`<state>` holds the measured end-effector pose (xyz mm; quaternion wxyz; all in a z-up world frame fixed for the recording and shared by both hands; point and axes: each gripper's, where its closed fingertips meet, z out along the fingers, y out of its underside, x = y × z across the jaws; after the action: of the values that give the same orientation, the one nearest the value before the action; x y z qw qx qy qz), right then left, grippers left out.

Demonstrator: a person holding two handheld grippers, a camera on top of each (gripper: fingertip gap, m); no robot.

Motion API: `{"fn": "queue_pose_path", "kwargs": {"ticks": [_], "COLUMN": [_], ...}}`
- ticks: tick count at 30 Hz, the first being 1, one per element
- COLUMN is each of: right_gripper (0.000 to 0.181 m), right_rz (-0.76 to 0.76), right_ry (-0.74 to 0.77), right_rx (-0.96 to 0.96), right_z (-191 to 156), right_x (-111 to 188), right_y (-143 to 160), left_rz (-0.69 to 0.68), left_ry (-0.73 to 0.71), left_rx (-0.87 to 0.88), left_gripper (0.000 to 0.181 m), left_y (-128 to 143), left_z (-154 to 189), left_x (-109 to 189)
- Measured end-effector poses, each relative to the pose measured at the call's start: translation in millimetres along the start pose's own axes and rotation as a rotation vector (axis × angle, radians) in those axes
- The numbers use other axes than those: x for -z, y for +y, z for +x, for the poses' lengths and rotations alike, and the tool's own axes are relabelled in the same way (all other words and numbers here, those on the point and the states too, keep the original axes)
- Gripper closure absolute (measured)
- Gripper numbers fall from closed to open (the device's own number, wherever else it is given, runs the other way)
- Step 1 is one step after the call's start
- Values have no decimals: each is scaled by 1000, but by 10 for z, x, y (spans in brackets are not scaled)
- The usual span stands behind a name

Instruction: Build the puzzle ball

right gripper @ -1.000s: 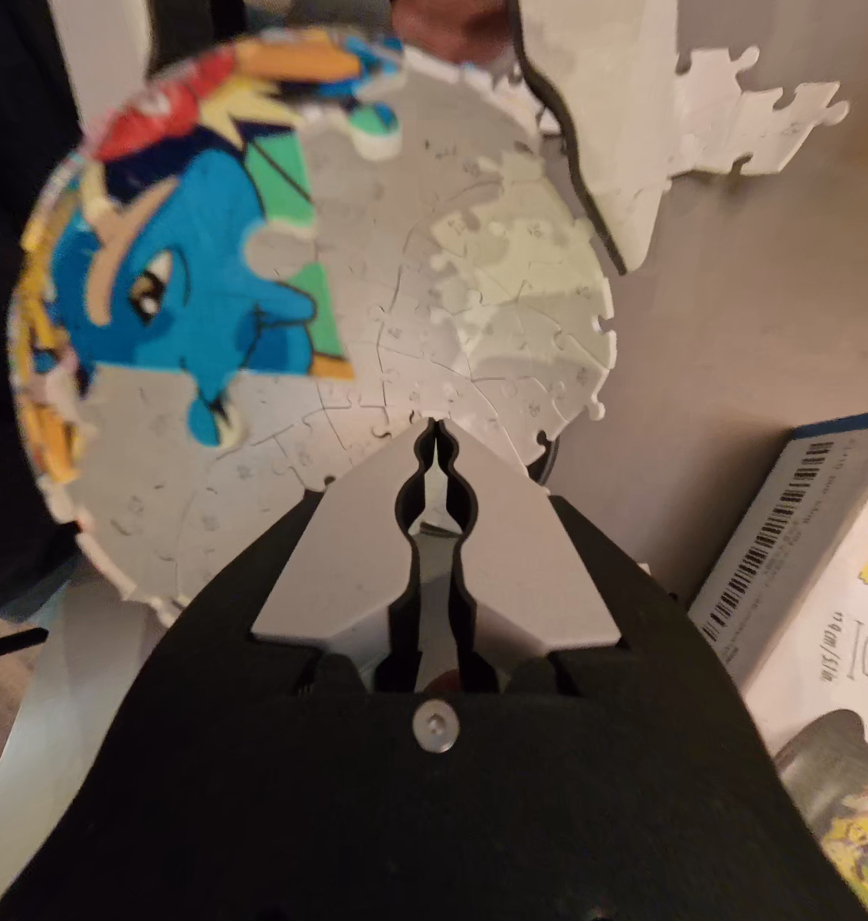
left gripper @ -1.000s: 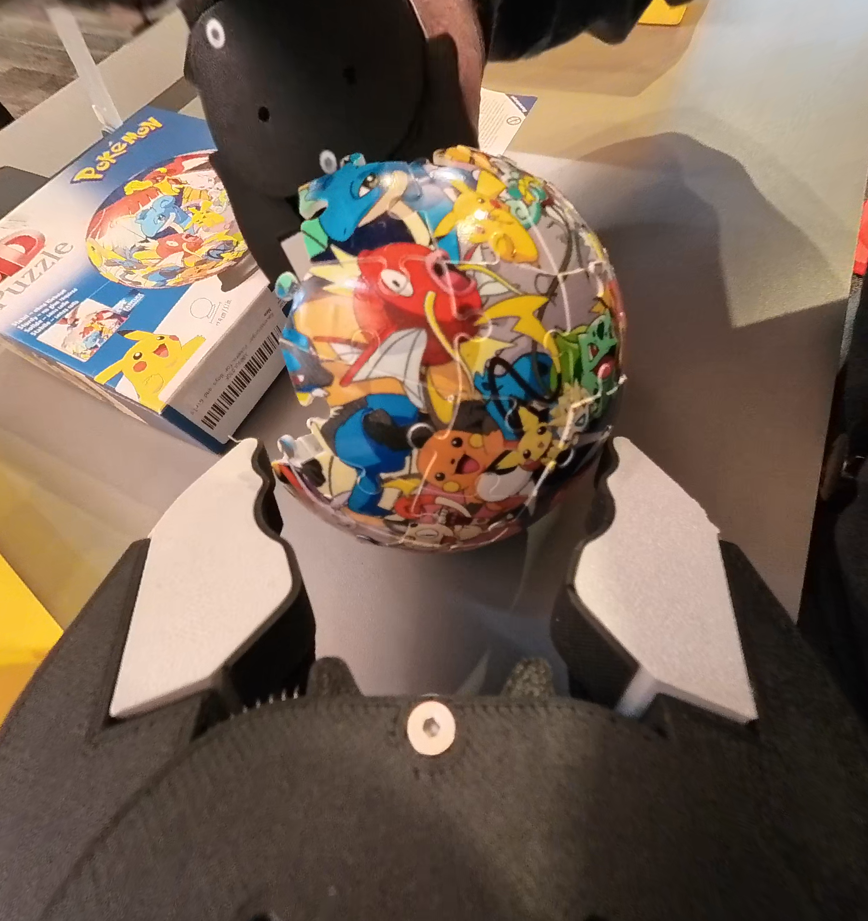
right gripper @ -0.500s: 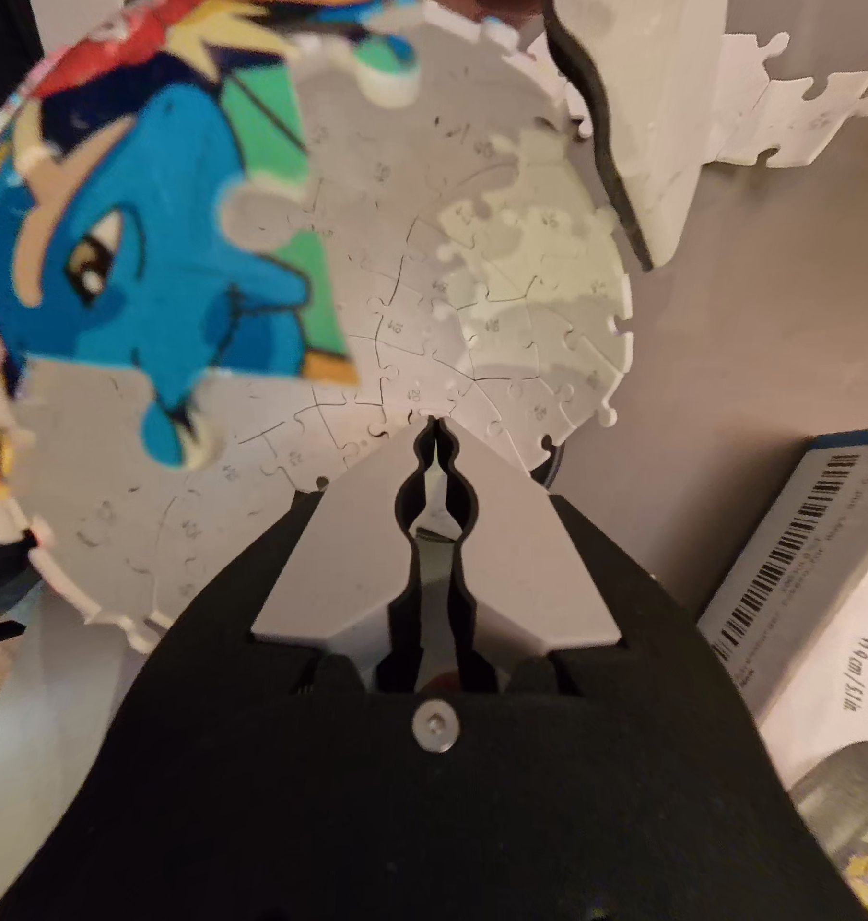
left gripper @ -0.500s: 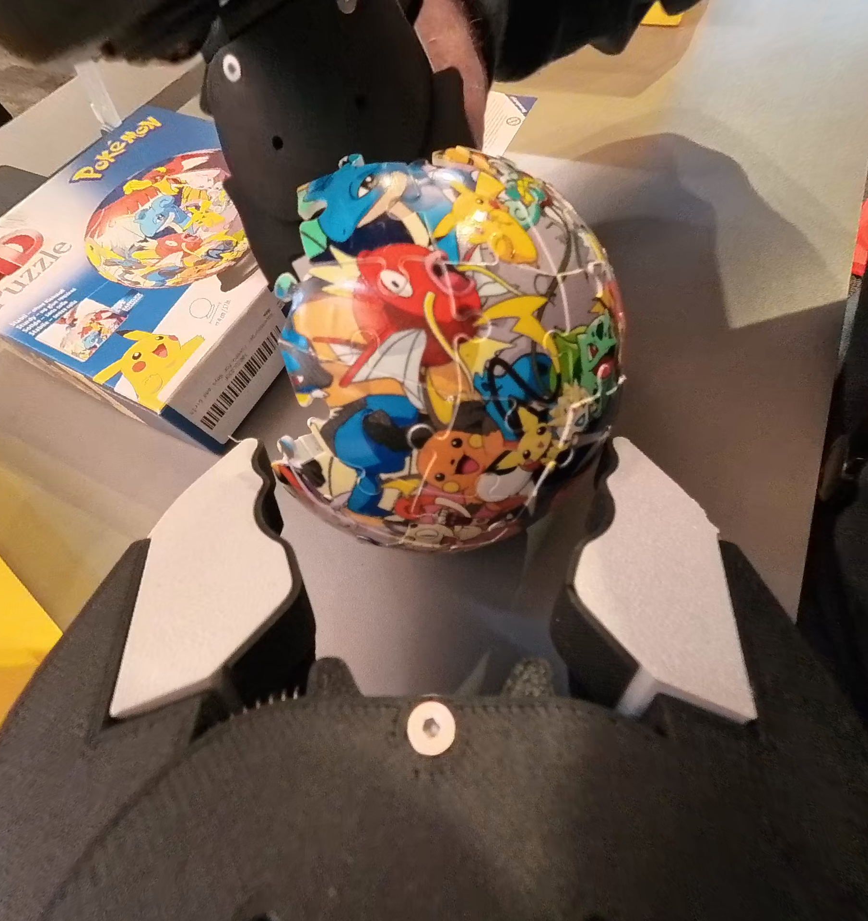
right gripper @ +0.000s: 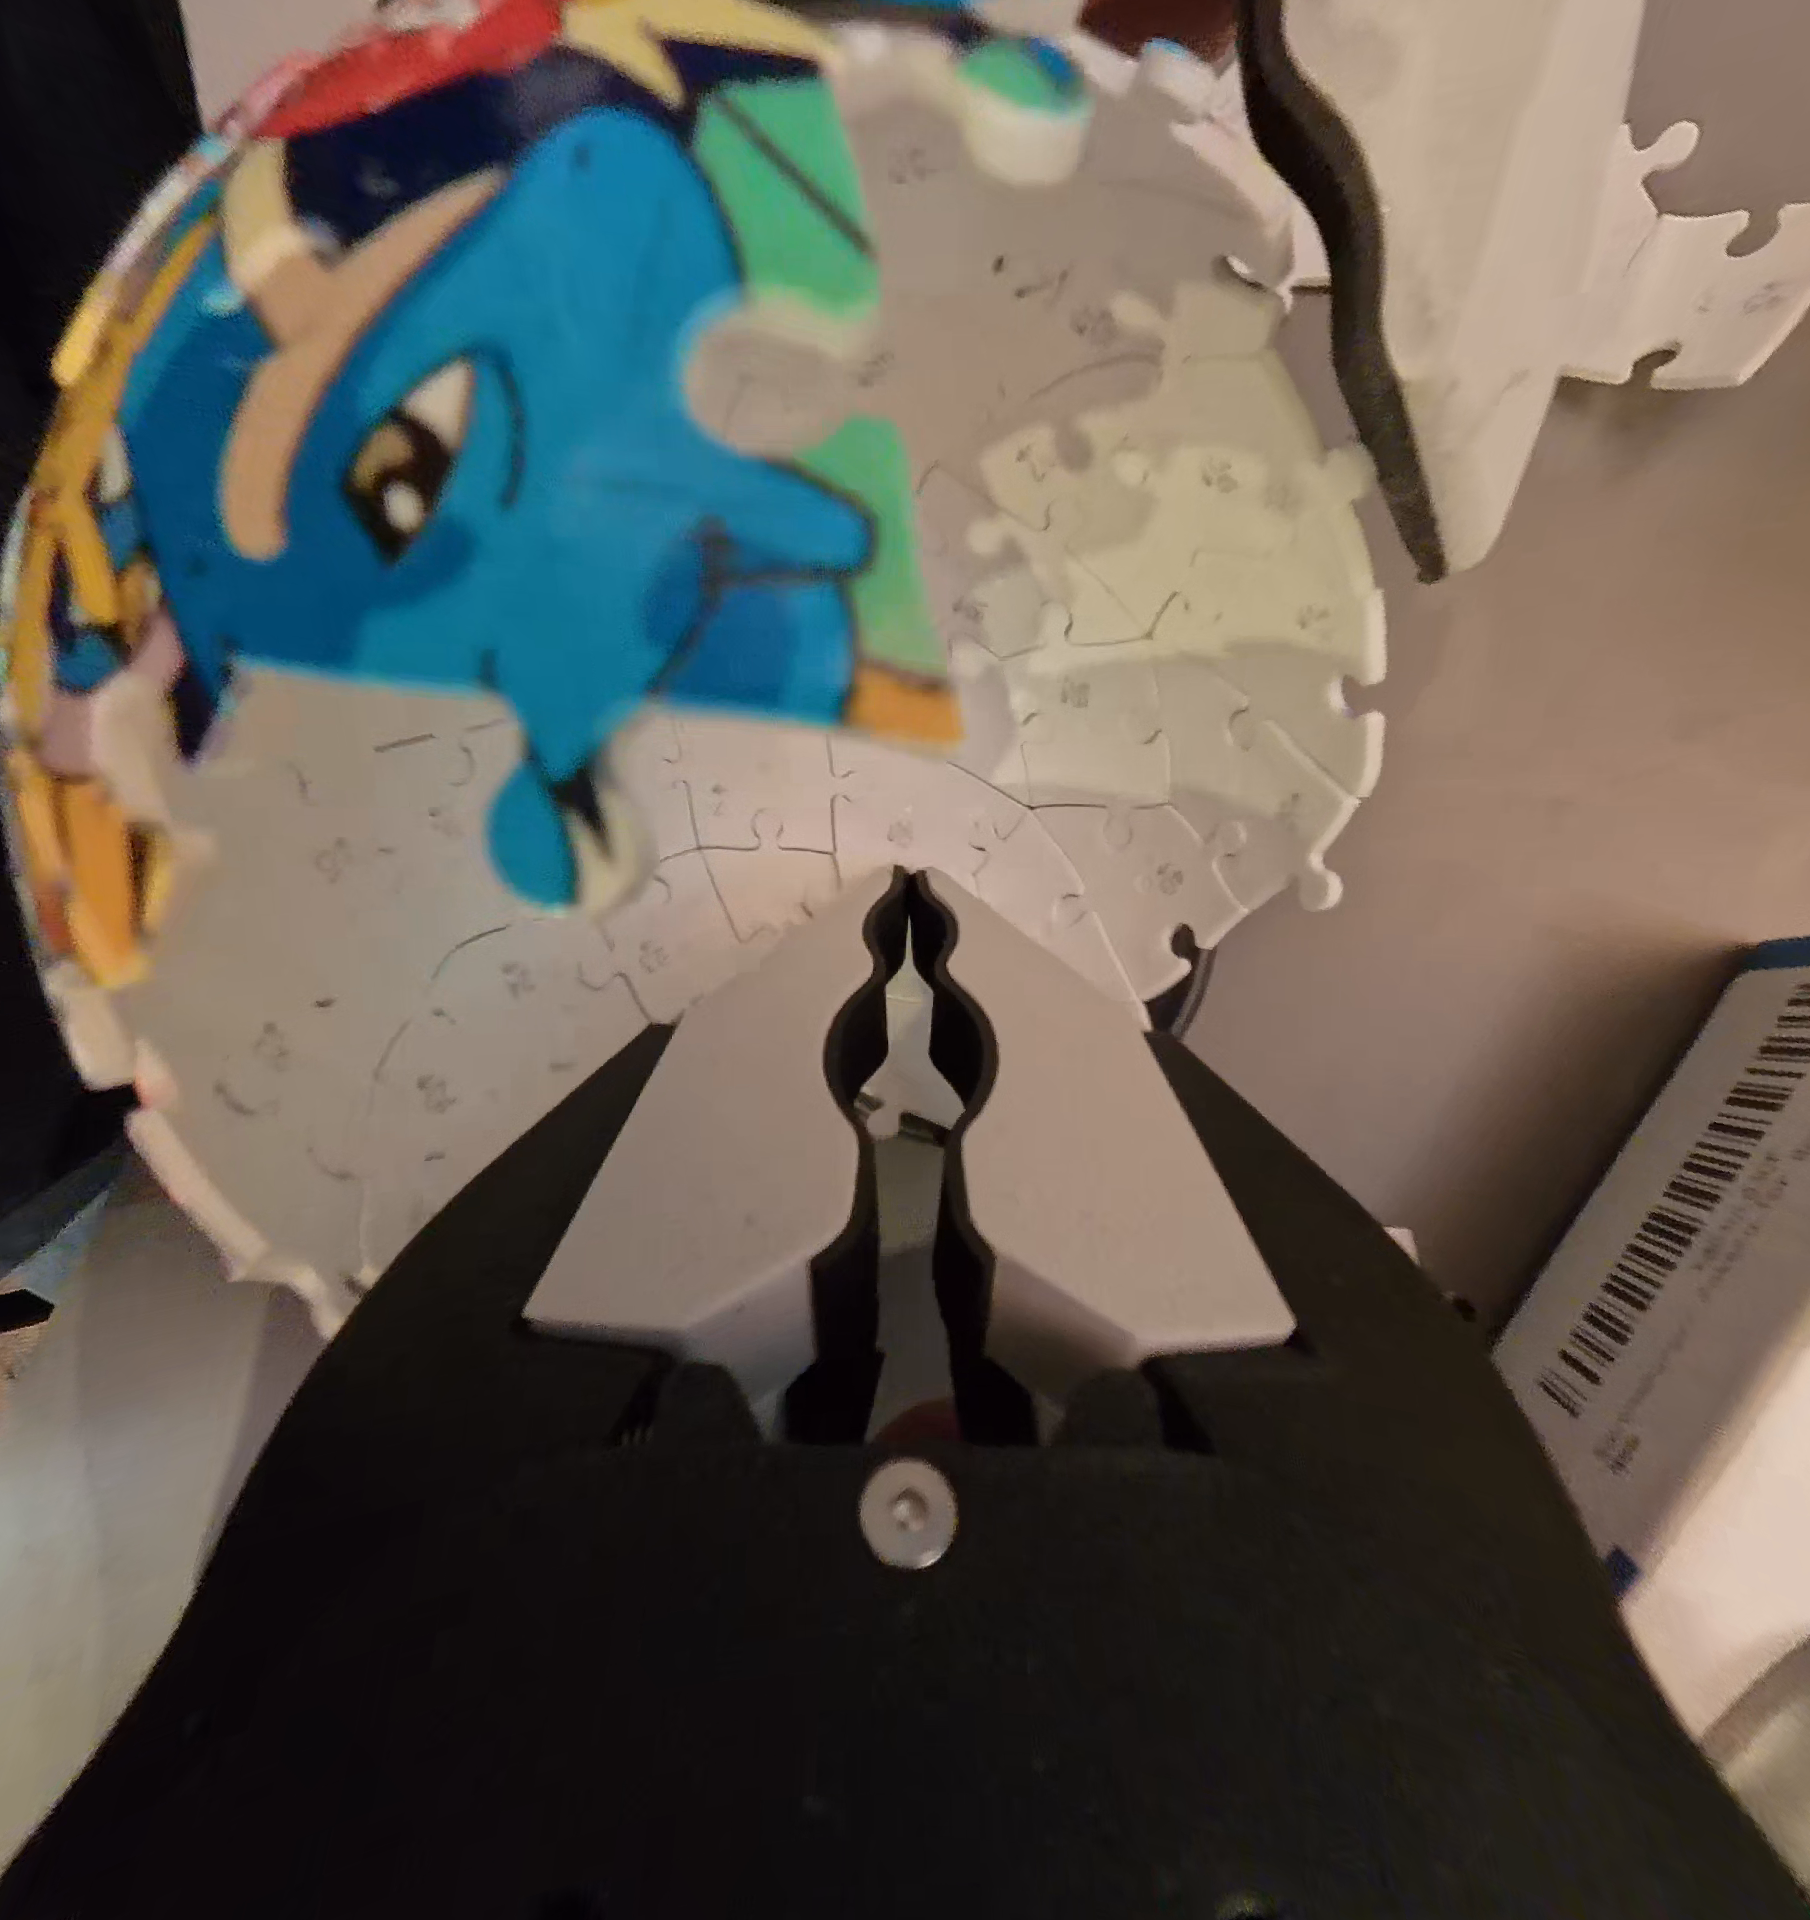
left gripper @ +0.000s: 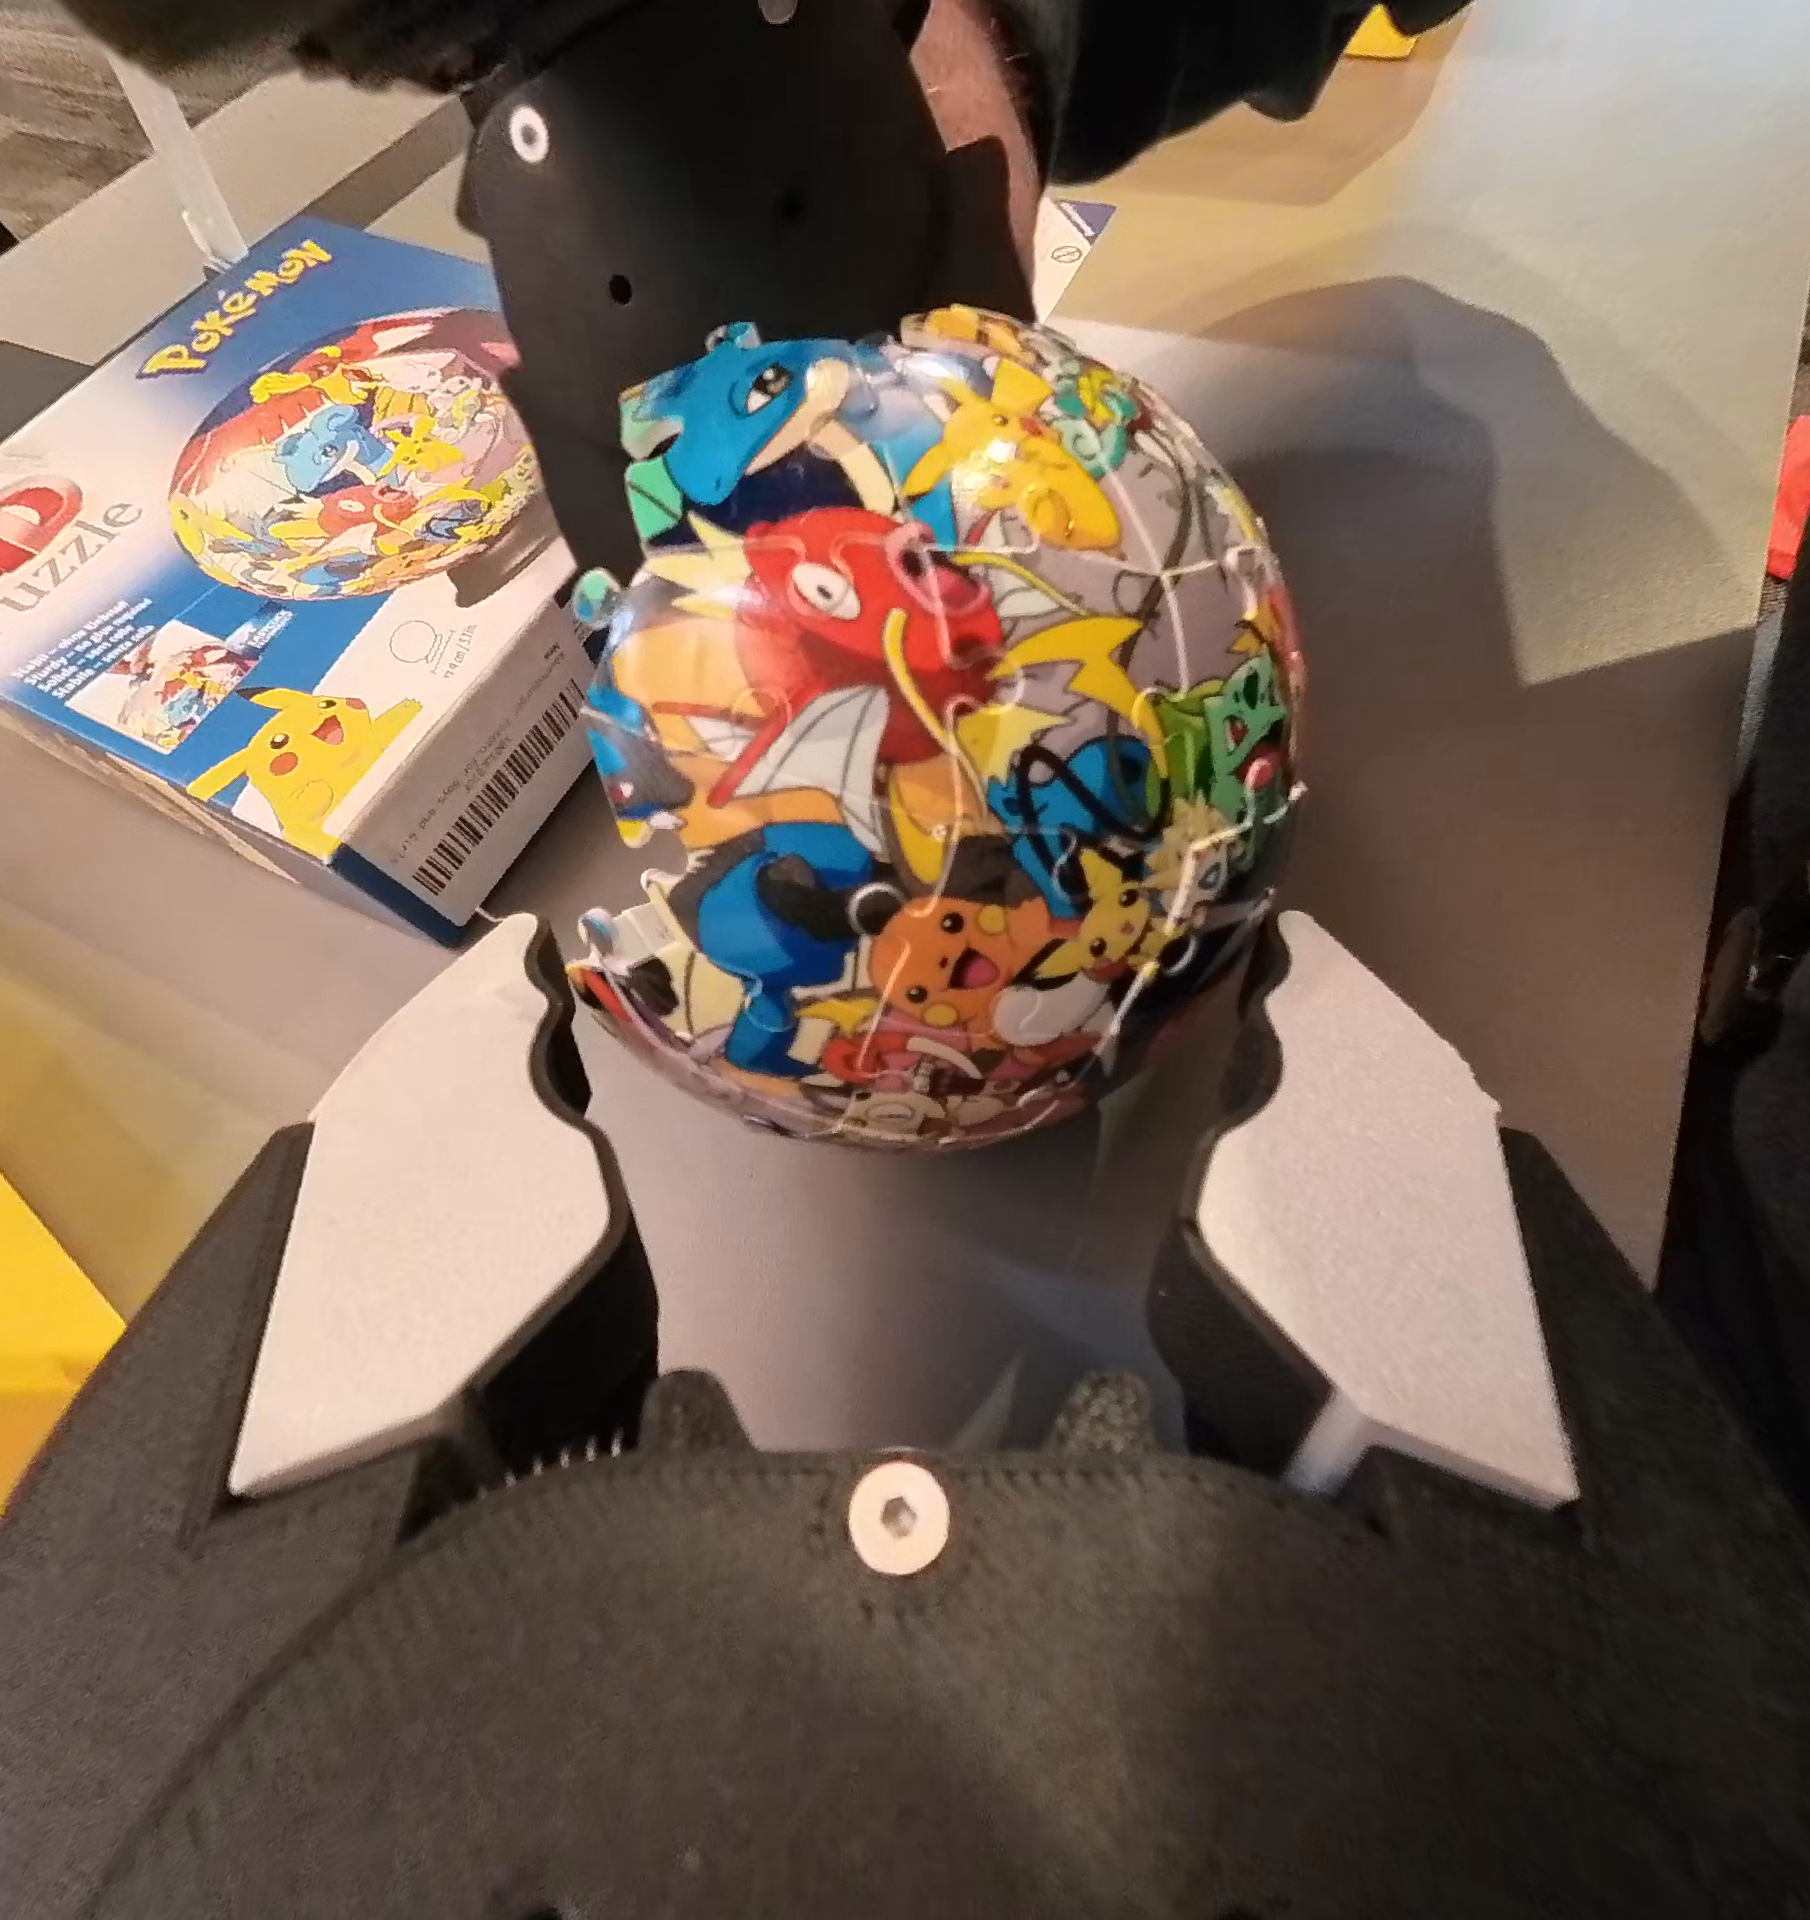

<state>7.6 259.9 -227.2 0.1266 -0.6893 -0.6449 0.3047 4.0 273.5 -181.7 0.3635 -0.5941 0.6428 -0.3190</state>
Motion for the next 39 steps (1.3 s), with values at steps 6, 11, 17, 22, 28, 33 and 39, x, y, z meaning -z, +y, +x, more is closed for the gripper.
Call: {"fn": "queue_pose_path", "kwargs": {"ticks": [6, 11, 17, 22, 28, 33, 39], "right_gripper": [181, 181, 181, 181, 181, 181, 181], "right_rz": [-24, -37, -52, 33, -12, -47, -44], "right_ry": [-1, 32, 35, -15, -74, -96, -87], "right_rx": [18, 33, 67, 45, 36, 37, 45], "right_z": [14, 45, 28, -19, -85, -106, -111], "right_x": [-2, 8, 4, 48, 0, 17, 19], "right_y": [11, 35, 32, -66, 4, 68, 70], "left_rz": [-4, -4, -5, -7, -7, -6, -7], "left_ry": [0, 3, 18, 18, 24, 34, 33], "left_rx": [1, 4, 9, 13, 13, 14, 7], "left_gripper": [61, 61, 61, 61, 62, 62, 63], "left_y": [1, 1, -6, 0, -5, -7, -12], "left_z": [-3, -2, 10, -2, 6, 26, 34], "left_x": [0, -1, -5, -7, -16, -20, -16]}}
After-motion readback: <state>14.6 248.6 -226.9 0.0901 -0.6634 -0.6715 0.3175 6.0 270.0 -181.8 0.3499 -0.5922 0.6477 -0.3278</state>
